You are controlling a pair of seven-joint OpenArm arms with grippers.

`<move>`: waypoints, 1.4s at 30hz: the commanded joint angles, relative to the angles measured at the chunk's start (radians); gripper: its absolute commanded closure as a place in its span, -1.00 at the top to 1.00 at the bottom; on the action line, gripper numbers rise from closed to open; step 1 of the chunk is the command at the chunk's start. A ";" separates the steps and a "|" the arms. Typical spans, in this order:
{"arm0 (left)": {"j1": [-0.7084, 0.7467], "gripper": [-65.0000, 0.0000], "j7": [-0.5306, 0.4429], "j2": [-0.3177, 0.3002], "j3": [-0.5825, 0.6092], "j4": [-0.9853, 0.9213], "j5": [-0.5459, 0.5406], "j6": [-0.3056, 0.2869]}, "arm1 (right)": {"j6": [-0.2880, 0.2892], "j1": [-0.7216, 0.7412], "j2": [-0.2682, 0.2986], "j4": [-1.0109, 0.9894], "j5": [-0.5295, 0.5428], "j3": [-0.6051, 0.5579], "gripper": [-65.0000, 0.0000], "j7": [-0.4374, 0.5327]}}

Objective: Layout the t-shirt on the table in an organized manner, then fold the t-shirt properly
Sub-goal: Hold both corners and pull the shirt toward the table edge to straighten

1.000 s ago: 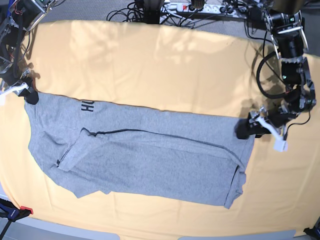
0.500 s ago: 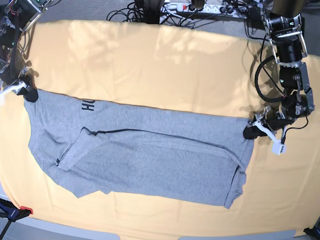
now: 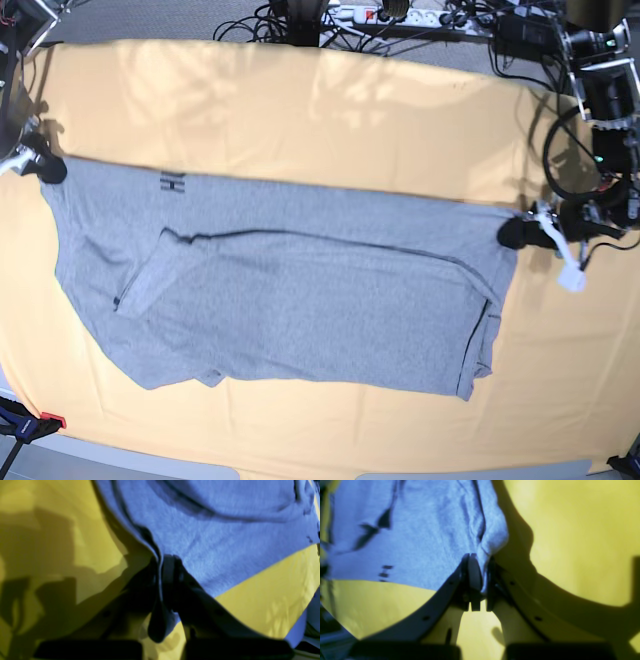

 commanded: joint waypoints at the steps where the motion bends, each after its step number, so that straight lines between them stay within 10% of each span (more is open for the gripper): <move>1: -0.022 -1.00 -0.011 -0.034 -0.007 0.014 -0.012 -0.004 | 0.005 -0.006 0.032 0.040 0.012 0.005 -1.00 0.011; 12: 0.049 -1.00 0.172 -0.120 -0.006 0.014 -0.241 -0.012 | 0.005 -0.193 0.037 0.275 0.008 0.005 -1.00 0.011; 42: 0.265 -1.00 0.172 -0.266 -0.007 0.014 -0.439 -0.026 | 0.005 -0.388 0.037 0.416 -0.026 0.005 -1.00 -0.026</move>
